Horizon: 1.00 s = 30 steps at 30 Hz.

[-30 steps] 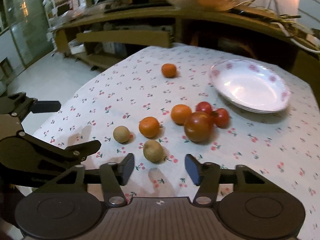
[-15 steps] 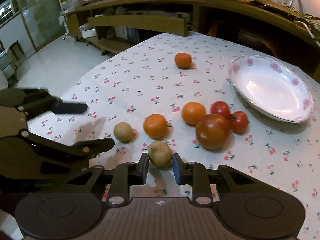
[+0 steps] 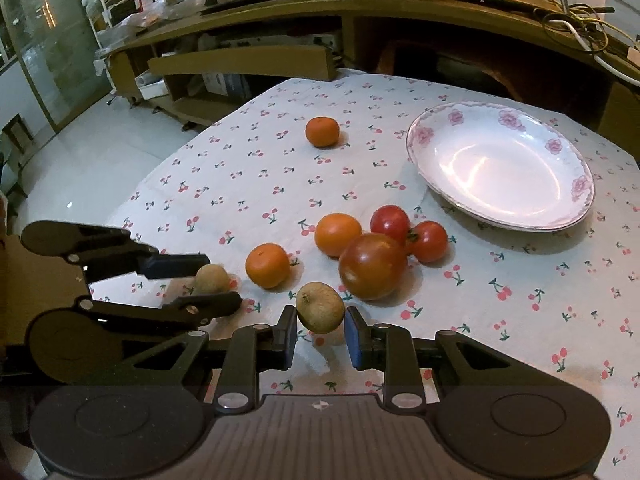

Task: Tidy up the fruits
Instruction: 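Carry the kiwi in the left tool into the white plate and open while the right tool does likewise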

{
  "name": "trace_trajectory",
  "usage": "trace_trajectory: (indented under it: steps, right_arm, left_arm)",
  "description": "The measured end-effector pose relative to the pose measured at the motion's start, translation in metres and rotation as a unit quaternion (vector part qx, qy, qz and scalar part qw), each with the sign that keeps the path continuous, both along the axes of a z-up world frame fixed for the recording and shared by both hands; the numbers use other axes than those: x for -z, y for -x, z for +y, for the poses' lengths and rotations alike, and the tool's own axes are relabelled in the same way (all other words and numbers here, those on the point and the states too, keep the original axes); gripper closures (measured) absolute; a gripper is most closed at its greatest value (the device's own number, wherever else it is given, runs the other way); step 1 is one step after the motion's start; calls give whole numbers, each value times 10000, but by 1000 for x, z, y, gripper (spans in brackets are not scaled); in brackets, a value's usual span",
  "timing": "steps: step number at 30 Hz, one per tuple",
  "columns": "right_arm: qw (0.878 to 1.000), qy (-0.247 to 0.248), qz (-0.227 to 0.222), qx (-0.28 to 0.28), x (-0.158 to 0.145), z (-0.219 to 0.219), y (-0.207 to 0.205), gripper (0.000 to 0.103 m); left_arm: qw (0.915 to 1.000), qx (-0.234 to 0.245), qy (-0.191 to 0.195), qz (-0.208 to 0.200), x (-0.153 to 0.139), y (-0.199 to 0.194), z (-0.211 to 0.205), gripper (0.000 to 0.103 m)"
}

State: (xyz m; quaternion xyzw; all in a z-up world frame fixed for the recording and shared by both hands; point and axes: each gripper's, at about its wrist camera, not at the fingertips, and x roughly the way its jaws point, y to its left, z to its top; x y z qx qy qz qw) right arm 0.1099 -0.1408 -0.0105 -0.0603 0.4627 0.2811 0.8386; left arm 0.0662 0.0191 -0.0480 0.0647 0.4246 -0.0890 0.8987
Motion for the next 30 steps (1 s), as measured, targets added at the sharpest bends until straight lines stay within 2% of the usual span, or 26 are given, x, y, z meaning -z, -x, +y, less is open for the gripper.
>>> trace_trajectory:
  steps: [4,10,17,23,30]
  right_arm:
    - [9998,-15,-27,171,-3,-6,-4,76]
    - [9988,-119,-201,420,-16,-21,-13,76]
    - [9957,-175,-435,794,-29,-43,-40,76]
    - [9942,-64,-465,965,-25,-53,-68,76]
    - [9934,124,-383,1074,-15,-62,-97,76]
  left_arm:
    - [9999,63,-108,71,-2,0,-4,72]
    - [9998,186,80,-72,-24,-7,-15,72]
    - [9980,491,164,-352,-53,-56,-39,72]
    - [9969,617,284,-386,-55,-104,-60,72]
    - [9963,755,210,-363,-45,-132,-79,72]
